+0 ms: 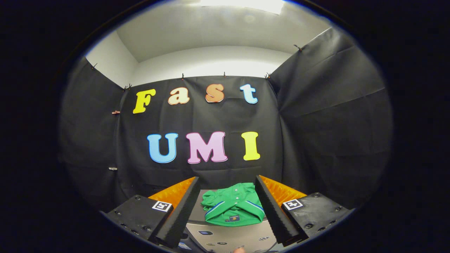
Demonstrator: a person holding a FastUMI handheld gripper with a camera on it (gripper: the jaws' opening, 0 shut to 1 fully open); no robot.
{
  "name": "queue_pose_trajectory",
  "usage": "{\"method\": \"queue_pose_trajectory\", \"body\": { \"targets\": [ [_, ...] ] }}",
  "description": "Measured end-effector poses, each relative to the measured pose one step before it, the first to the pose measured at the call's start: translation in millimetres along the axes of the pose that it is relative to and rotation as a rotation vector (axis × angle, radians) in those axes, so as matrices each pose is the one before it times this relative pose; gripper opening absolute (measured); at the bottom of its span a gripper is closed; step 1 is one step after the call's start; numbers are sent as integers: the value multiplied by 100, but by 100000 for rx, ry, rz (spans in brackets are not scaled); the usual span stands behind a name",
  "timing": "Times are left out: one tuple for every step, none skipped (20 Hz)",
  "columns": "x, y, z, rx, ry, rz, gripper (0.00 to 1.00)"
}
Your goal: Put the clothes into the washing machine and then close the washing machine lid.
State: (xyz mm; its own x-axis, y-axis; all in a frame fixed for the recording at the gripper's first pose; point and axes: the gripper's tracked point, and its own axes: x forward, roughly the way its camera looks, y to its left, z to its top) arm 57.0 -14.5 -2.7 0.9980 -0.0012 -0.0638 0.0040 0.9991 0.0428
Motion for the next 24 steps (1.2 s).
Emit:
{"method": "queue_pose_trajectory", "body": {
  "targets": [
    [970,-91,-317,-1999,3164,562,99],
    [1045,85,-159,-1764,3292,790,99],
    [1098,-21,-114,-1052,2961,332,99],
    [1467,-119,0,-1505,3156,365,99],
    [1474,-500,-232,-1747,3701,-1692,99],
    [1683,-673,-539,-1992,5769,-1859,99],
    [1792,-189,-413,-365,4815,-850,99],
    [1536,246,-206,1719,4207,638,99],
    [1507,392,-165,2134,3903,1720,99],
    [1699,66,-323,1940,2993,-76,99],
    [1775,-495,-535,1641,2971,-1718,99],
    [1795,-125,-513,1567,2305,-863,99],
    [1908,21,-960,1077,3206,-125,99],
    [1612,-112,-1275,957,3934,-549,99],
    [1611,-218,-961,258,3120,-560,99],
    [1267,-277,-748,-119,2053,-1222,99],
    [1114,-315,-575,-280,949,-944,99],
    [967,-188,-316,-159,153,-742,99],
    [894,19,-242,-53,138,-423,99],
    [844,53,-503,-799,1122,-442,99],
    [957,101,-426,-971,1134,-538,99],
    [858,-345,-649,-1855,2574,-2161,99],
    [1015,-323,-788,-2264,3265,-1941,99],
    [567,-85,-1007,-2113,3955,-90,99]
  ]
}}
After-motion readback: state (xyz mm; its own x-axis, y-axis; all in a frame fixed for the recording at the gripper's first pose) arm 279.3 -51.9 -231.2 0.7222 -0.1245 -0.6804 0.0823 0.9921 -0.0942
